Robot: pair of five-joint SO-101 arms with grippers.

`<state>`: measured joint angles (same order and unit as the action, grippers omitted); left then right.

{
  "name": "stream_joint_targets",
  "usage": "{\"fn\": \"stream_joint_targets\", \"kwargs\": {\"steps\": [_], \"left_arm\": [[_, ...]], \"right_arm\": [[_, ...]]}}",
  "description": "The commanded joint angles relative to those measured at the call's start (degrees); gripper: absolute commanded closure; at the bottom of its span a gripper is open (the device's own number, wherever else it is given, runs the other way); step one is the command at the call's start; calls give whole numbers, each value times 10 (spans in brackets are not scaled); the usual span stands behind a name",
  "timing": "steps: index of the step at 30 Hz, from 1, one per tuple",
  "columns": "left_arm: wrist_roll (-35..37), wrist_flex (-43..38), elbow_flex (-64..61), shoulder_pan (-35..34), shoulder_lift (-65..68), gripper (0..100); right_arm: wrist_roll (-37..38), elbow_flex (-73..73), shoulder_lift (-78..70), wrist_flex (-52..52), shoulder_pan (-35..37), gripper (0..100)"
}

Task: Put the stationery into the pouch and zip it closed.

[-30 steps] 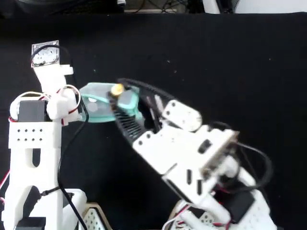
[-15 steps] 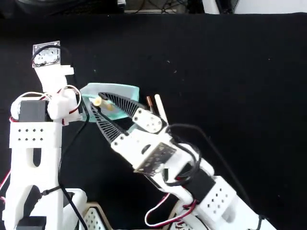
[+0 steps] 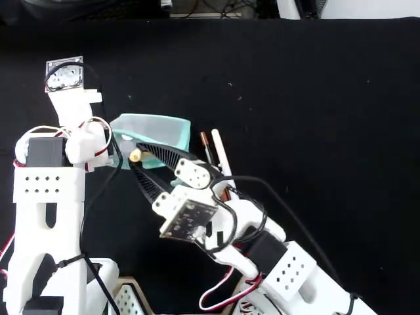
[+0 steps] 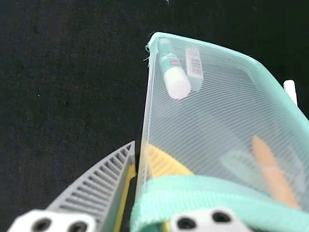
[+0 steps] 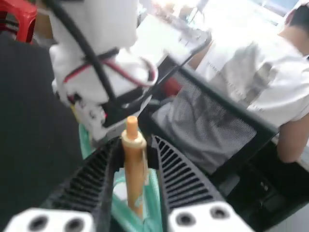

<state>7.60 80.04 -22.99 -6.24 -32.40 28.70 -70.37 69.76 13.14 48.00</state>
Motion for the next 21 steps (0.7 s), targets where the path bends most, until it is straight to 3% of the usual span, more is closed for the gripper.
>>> {"fn": "stream_joint_targets", "kwargs": {"steps": [1, 5, 13, 17, 21], "left_arm": [[-4, -2, 1, 2, 4, 966], [-4, -2, 0, 2, 4, 966], [-4, -1, -1, 1, 4, 966], [-4, 0, -1, 1, 4, 966], [-4, 1, 4, 1, 2, 966]], "right_arm": [[-5, 61, 3, 81, 14, 896], [-65, 123, 3, 162, 36, 853], [-68, 216, 8, 243, 41, 853], [-70, 226, 8, 259, -18, 854], [-82, 220, 8, 289, -139, 854]]}}
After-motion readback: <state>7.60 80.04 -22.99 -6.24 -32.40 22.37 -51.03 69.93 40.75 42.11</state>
